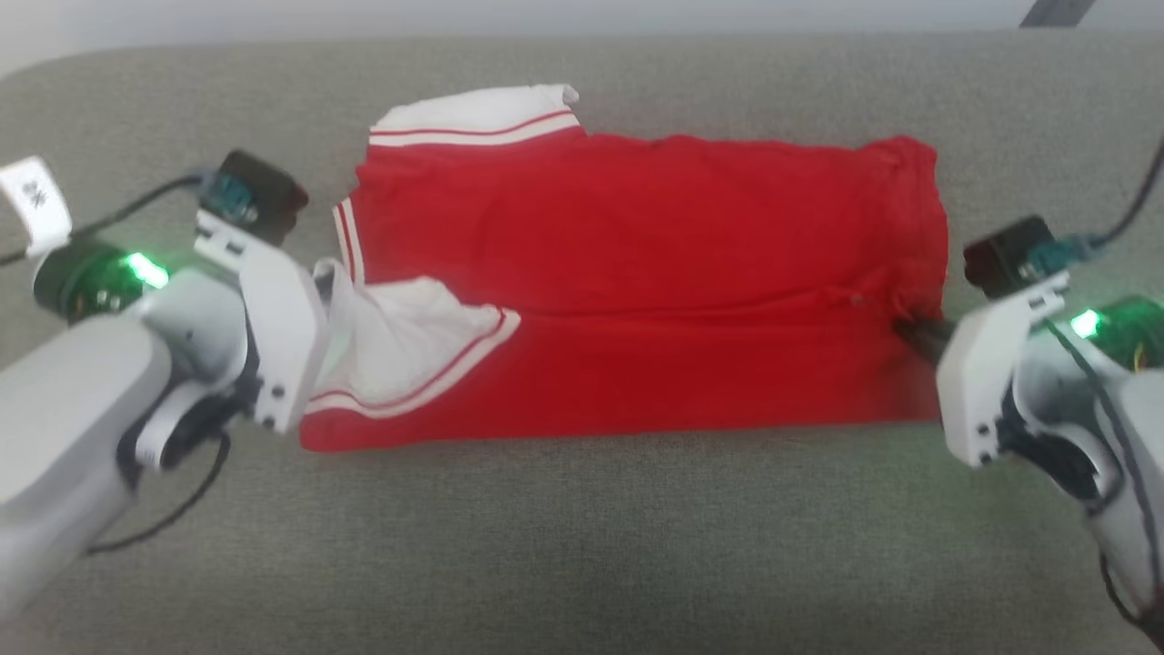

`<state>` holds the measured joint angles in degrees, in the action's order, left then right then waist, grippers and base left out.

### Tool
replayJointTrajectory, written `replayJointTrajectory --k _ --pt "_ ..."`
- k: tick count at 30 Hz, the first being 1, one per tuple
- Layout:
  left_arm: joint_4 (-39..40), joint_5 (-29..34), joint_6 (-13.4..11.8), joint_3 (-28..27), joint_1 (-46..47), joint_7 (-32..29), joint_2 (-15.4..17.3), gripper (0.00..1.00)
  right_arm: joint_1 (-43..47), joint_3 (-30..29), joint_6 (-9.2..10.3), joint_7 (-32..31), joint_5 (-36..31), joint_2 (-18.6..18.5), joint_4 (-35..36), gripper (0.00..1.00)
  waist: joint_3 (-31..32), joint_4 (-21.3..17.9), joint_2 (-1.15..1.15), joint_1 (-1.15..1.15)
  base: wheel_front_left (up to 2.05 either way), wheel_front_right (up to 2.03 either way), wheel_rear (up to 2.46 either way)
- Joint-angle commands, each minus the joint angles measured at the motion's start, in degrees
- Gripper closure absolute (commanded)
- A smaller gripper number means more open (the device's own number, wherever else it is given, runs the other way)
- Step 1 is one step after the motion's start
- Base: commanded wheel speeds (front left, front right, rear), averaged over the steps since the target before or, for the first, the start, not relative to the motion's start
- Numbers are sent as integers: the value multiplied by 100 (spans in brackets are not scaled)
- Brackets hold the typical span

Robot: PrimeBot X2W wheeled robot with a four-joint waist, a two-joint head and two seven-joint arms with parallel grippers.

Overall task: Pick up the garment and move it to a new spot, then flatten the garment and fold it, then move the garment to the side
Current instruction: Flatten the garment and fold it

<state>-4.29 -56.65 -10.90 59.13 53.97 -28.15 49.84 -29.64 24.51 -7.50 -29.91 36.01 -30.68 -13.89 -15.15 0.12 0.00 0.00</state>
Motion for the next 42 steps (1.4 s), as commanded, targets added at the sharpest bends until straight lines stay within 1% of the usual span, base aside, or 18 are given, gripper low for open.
replayJointTrajectory --k 1,2,3,4,5,12,13,14,15,16,17,21,25,28,30,32,35,42 --pt "-367 44 161 14 178 55 -163 100 -193 25 0 49 -141 115 -215 100 -116 -49 0 0 0 0 0" --pt "-637 6 273 25 233 60 -281 100 -296 56 1 60 -205 192 -351 100 -161 -60 0 0 0 0 0" --pt "-637 6 273 25 233 60 -281 100 -296 56 1 60 -205 192 -351 100 -161 -60 0 0 0 0 0" --pt "-880 5 371 58 284 57 -382 100 -396 94 0 70 -255 262 -486 100 -204 -69 0 0 0 0 0" --pt "-1362 -63 547 67 364 83 -631 100 -553 193 0 56 -327 381 -753 100 -276 -78 0 0 0 0 0" --pt "-2946 -261 1193 193 531 5 -1328 100 -906 473 1 38 -348 681 -1599 100 -418 -90 0 0 0 0 0" --pt "-3162 -347 1271 180 540 -20 -1415 91 -958 539 1 33 -341 714 -1657 89 -424 -94 0 0 0 0 0" --pt "-3345 -392 1320 163 558 -30 -1490 73 -1009 544 1 50 -311 737 -1723 66 -422 -100 0 0 0 0 0" --pt "-3523 -415 1361 148 604 -32 -1549 54 -1061 561 1 70 -293 753 -1777 22 -411 -102 0 0 0 0 0" --pt "-3672 -486 1379 94 652 -10 -1603 7 -1107 609 1 96 -281 755 -1781 0 -397 -103 0 0 0 0 0" --pt "-3788 -556 1405 39 695 -8 -1654 0 -1145 609 1 152 -268 736 -1779 0 -376 -104 0 0 0 0 0" --pt "-3977 -573 1453 7 864 -75 -1732 0 -1155 525 0 422 -209 600 -1657 0 -250 -59 0 0 0 0 0" --pt "-3833 -610 1302 -11 899 -192 -1702 0 -952 249 0 804 -232 451 -1407 0 -112 27 0 0 0 0 0" --pt "-3507 -710 1149 -24 765 -391 -1628 0 -749 -116 0 1183 -387 394 -1180 0 -28 95 0 0 0 0 0" --pt "-3224 -754 986 -11 656 -531 -1515 0 -592 -419 0 1444 -563 396 -1047 0 17 122 0 0 0 0 0" --pt "-2872 -869 798 -32 514 -696 -1415 0 -437 -738 0 1714 -769 491 -860 0 48 135 0 0 0 0 0" --pt "-2300 -1001 434 -27 255 -960 -1164 0 -178 -1249 0 2006 -1115 670 -585 0 76 137 0 0 0 0 0" --pt "-948 -1202 -298 -72 -363 -1172 -534 0 328 -2373 0 2427 -1966 1292 306 0 -8 35 0 0 0 0 0"
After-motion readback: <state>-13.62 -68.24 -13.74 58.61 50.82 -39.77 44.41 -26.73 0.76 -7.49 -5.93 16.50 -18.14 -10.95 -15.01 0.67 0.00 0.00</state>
